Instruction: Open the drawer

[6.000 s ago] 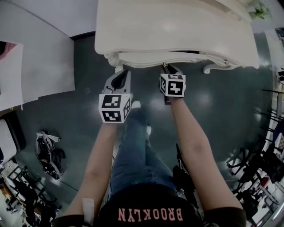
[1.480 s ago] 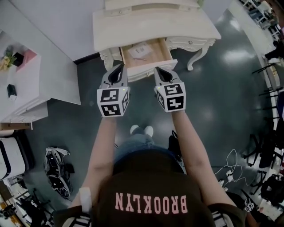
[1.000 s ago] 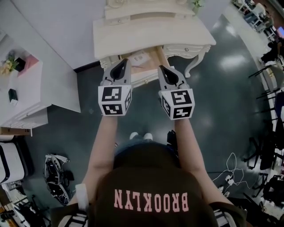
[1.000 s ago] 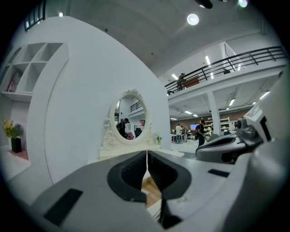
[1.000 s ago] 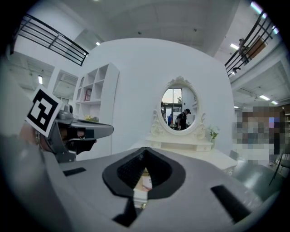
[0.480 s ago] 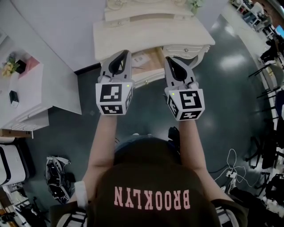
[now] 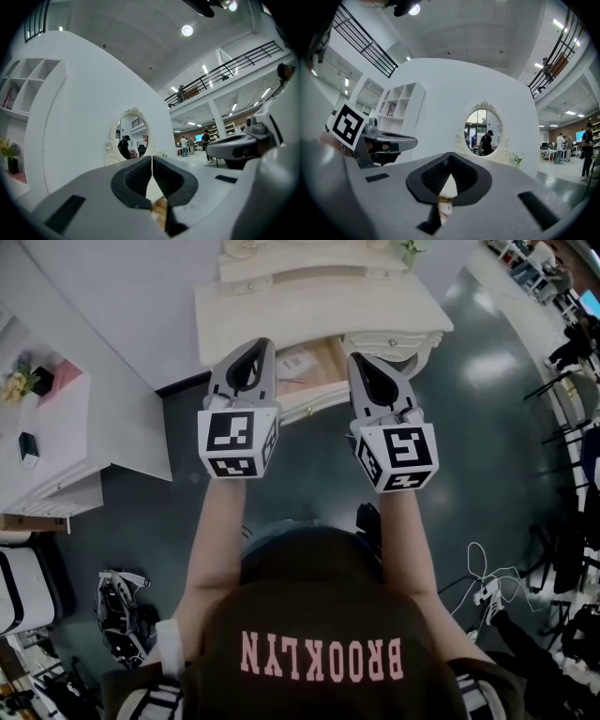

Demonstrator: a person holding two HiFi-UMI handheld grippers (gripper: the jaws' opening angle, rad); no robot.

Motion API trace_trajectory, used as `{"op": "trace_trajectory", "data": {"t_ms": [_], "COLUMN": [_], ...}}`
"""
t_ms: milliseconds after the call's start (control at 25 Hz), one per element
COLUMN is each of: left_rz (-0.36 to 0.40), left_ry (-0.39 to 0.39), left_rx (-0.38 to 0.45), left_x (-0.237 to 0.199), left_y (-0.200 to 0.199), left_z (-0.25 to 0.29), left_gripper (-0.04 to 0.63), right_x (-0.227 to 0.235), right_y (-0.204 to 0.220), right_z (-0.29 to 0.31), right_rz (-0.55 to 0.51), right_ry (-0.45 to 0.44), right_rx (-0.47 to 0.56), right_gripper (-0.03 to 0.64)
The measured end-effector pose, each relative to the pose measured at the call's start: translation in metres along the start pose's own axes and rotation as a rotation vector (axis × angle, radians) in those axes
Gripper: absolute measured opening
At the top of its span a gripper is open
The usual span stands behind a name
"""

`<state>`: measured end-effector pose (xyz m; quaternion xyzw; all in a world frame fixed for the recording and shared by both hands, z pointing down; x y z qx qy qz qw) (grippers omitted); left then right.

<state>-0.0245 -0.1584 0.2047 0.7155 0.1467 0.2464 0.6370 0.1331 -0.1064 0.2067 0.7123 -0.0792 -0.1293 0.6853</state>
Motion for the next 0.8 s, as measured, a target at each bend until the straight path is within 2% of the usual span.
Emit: {"op": "trace_trajectory", "data": {"t_ms": [800], "left_rz": [-0.001], "left_ry": [0.020], "left_rx": [0.022], "left_x": [0.0025], "left_y": [-0.0027], "left_z": [-0.0046], "left_gripper": [0.009], "right_x": [-0.0045], "right_y": [-0.0013], "right_z": [-0.0051], "right_rz": [0.006], "right_ry": [0.010], "right_rx": [0.012], "right_gripper": [-0.003]}}
Point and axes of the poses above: the fingertips, and each gripper's own axes: z forward along the fingers, x to its right, y out of its underside, the point moved 5 cm from there along -z, backward along the fingers, and after that the axes turned 4 degrees about z, right-handed, at the moved point
